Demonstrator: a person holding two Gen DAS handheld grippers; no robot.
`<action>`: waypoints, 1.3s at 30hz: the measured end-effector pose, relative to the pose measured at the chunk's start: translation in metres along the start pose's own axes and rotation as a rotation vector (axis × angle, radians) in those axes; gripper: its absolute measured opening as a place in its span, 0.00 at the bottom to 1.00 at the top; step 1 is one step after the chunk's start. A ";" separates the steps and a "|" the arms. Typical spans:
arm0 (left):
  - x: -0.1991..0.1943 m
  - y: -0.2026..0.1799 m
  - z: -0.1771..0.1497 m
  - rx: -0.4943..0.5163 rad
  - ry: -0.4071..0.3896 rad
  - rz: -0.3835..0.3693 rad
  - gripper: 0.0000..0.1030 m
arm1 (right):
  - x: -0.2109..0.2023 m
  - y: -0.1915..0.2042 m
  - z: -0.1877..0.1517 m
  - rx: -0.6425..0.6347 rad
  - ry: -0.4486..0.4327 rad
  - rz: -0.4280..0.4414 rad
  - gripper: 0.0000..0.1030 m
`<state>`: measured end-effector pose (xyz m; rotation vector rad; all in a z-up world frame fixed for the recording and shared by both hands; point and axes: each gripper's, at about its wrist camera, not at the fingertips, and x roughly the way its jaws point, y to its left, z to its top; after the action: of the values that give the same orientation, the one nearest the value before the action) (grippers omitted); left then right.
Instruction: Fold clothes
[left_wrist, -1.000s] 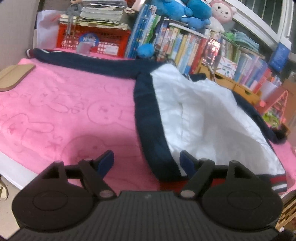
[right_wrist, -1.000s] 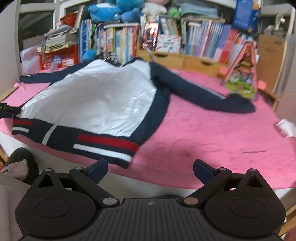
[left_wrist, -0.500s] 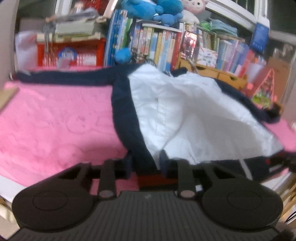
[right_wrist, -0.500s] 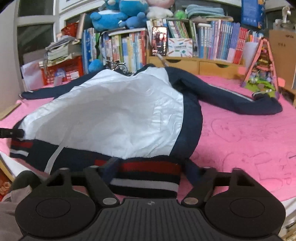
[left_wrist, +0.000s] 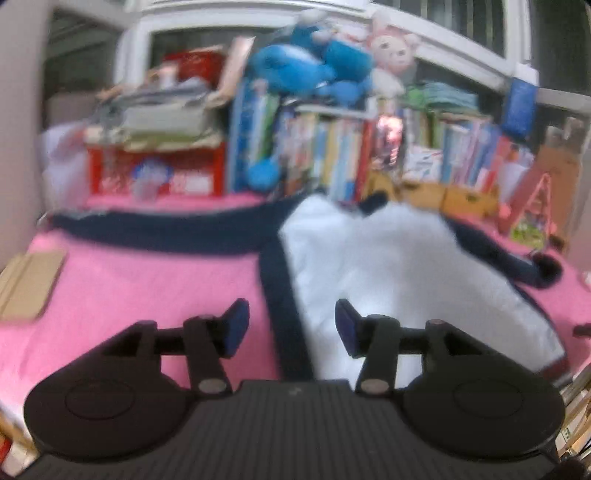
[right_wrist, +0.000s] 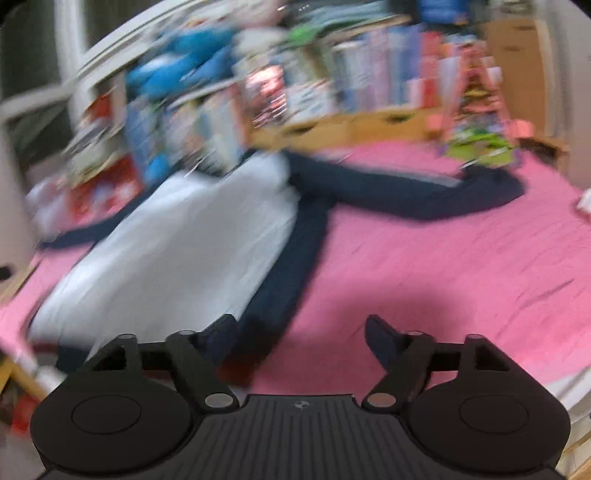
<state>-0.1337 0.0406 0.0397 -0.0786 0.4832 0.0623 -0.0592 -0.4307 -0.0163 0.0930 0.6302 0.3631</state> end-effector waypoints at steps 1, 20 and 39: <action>0.012 -0.013 0.007 0.031 0.002 -0.008 0.48 | 0.008 -0.009 0.011 0.002 -0.012 -0.050 0.75; 0.136 -0.080 -0.027 0.110 0.131 -0.039 0.50 | 0.198 -0.173 0.162 0.009 0.169 -0.560 0.20; 0.132 -0.075 -0.024 0.091 0.119 -0.078 0.64 | 0.112 -0.167 0.151 -0.003 -0.168 -0.536 0.71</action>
<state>-0.0217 -0.0304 -0.0384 -0.0118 0.6005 -0.0415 0.1643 -0.5427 0.0103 -0.0493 0.4655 -0.1605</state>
